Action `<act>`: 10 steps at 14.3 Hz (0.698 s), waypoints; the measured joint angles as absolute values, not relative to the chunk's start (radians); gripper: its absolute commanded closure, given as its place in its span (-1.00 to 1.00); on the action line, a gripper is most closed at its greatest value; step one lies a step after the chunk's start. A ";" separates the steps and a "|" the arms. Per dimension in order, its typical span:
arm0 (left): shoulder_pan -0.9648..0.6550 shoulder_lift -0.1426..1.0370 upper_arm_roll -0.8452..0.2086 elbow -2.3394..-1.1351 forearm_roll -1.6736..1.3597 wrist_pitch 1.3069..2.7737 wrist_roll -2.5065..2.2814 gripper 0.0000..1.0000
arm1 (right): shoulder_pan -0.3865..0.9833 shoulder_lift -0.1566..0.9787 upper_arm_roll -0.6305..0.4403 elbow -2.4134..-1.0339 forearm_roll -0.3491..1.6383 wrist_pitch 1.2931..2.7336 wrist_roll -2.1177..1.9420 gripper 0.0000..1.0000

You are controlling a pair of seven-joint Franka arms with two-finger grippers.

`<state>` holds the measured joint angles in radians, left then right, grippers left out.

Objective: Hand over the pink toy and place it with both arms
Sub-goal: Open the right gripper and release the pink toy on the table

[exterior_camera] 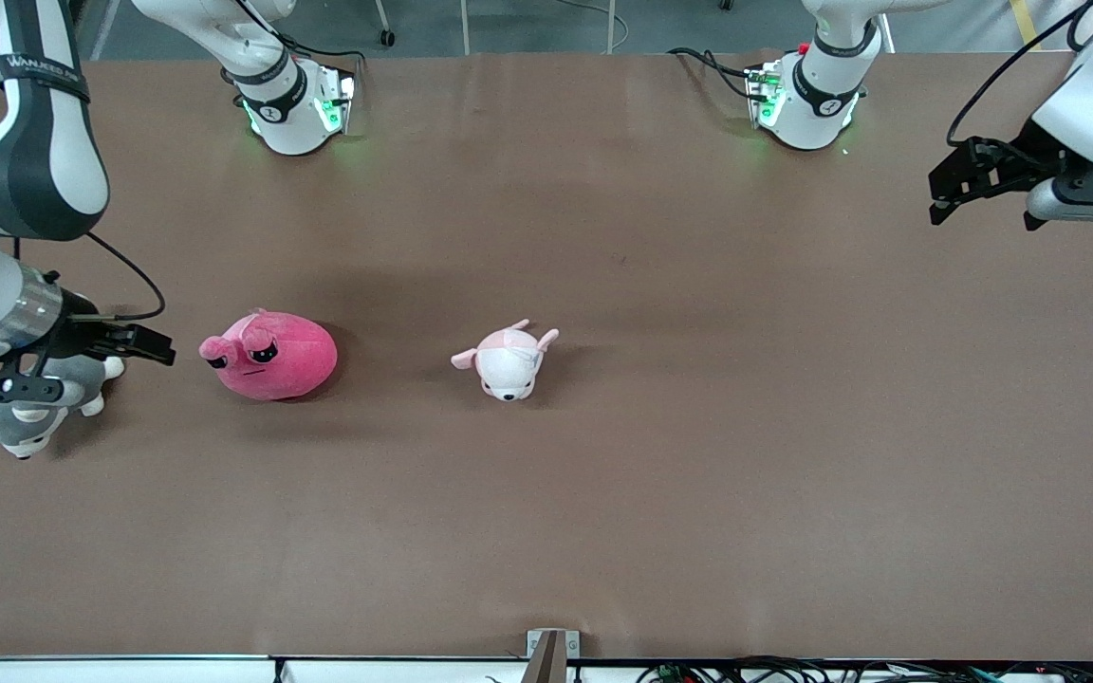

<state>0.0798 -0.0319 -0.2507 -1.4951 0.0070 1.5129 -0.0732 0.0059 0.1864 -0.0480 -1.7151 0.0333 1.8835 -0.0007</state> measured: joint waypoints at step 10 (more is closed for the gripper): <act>0.128 -0.002 -0.251 -1.462 -0.012 1.513 -0.073 -1.00 | -0.049 0.186 -0.062 -1.553 0.031 1.658 -0.052 -1.00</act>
